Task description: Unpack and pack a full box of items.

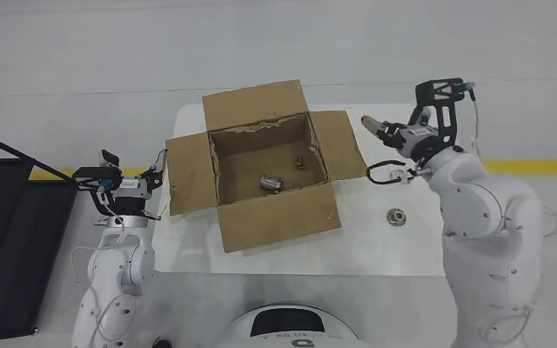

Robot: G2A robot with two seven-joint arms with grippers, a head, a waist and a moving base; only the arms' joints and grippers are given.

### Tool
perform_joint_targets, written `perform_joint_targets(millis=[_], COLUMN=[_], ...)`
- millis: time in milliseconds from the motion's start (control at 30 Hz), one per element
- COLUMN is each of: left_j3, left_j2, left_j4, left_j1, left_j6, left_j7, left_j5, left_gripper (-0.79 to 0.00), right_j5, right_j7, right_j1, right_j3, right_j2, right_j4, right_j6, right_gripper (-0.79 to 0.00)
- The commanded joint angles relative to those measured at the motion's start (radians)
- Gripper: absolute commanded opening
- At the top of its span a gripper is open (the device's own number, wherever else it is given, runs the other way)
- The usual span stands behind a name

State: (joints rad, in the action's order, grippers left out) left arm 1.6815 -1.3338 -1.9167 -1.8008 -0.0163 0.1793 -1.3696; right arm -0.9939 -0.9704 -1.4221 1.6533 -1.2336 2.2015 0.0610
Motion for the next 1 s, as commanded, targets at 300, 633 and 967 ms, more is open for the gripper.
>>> perform_joint_targets(millis=[300,633,967], left_j3=[0.0,0.0,0.0], left_j2=[0.0,0.0,0.0], left_j4=[0.0,0.0,0.0], left_j1=[0.0,0.0,0.0], left_j6=[0.0,0.0,0.0], left_j7=[0.0,0.0,0.0], left_j5=[0.0,0.0,0.0], left_gripper=[0.0,0.0,0.0], right_j5=[-0.009,-0.195,-0.295], right_j7=[-0.005,-0.185,-0.247], right_j1=[-0.006,-0.029,0.136], right_j3=[0.017,0.106,-0.01], right_j2=[0.001,0.027,0.029], right_j4=[-0.003,-0.26,-0.587], right_j6=[0.002,-0.055,-0.048], right_gripper=[0.0,0.0,-0.409])
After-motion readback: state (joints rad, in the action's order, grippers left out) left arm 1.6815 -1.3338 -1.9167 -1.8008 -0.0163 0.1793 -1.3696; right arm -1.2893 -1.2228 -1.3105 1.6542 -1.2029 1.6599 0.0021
